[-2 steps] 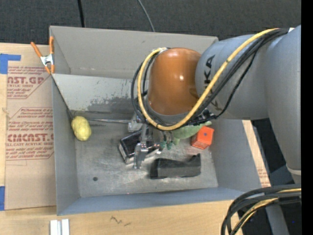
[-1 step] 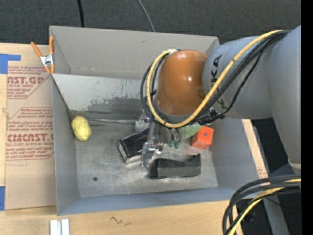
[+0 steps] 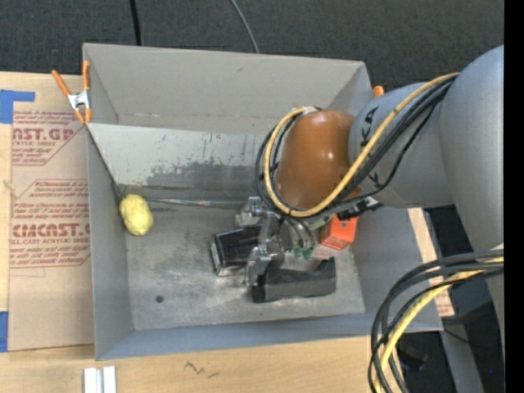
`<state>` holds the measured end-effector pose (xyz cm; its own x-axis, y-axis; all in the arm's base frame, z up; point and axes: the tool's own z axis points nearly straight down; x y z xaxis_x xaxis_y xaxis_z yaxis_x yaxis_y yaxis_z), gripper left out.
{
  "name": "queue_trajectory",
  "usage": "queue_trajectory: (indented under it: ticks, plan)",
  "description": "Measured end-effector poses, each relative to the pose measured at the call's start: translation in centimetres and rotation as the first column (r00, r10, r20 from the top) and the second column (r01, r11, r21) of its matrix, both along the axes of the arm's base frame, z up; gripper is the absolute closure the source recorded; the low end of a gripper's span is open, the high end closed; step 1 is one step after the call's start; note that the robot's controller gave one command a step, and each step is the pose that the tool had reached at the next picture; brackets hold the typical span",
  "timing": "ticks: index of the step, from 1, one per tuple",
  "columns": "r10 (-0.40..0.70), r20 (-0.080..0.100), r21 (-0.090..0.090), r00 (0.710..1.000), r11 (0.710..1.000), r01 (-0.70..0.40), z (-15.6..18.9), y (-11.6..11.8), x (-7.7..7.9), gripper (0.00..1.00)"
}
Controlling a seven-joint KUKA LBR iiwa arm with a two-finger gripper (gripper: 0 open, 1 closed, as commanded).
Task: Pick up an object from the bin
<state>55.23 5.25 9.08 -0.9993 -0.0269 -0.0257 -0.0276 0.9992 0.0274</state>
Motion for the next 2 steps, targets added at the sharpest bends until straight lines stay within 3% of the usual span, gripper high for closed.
queue_trajectory:
  ticks: [1, 2]
  plan:
    - [0.000, -0.005, -0.003, 1.000, 1.000, 0.000, -0.48, -0.18, -0.25, 0.00]
    - [-0.001, -0.003, -0.003, 1.000, 1.000, 0.001, -0.56, -0.21, -0.22, 1.00]
